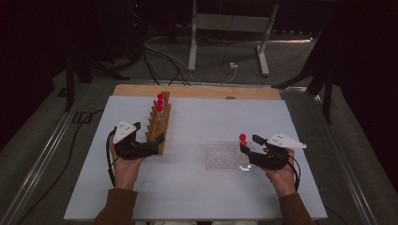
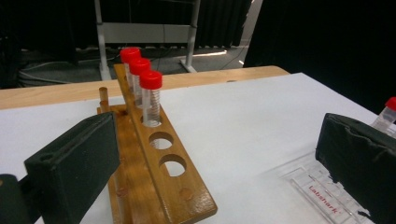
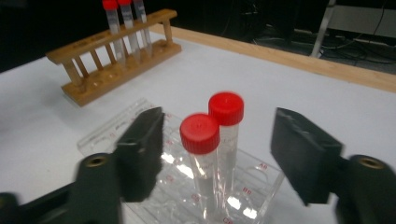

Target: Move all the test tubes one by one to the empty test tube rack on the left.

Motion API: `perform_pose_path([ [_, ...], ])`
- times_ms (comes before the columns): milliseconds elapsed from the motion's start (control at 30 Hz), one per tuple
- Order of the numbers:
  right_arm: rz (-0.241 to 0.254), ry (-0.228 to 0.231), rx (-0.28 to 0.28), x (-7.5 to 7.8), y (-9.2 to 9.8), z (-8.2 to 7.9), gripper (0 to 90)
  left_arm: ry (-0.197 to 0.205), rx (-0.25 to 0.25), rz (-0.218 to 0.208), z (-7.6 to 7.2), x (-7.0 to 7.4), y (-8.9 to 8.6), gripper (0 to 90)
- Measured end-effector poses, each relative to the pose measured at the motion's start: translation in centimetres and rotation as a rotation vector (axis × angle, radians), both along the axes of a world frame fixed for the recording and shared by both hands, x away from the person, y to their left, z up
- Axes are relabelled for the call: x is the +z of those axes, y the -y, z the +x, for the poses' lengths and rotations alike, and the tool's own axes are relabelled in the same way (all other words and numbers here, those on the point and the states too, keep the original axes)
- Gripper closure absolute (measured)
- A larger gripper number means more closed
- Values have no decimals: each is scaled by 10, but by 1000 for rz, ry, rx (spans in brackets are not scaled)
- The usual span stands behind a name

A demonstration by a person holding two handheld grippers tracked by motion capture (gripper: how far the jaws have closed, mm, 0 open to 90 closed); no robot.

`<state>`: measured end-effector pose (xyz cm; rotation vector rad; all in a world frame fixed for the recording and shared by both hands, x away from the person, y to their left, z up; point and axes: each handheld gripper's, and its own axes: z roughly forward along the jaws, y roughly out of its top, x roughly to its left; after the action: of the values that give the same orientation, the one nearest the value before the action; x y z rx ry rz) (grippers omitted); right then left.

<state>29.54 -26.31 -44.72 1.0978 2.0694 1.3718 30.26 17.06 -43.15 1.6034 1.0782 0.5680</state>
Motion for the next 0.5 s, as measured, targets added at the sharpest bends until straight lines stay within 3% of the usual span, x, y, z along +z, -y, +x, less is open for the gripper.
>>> perform_pose_path([
  [267, -53, -20, -3, -14, -8, 1, 598, 12, -15, -6, -5, 3, 4, 7],
  [500, -87, -27, -11, -17, -11, 1, 704, 14, -12, -14, -7, 4, 5, 7],
])
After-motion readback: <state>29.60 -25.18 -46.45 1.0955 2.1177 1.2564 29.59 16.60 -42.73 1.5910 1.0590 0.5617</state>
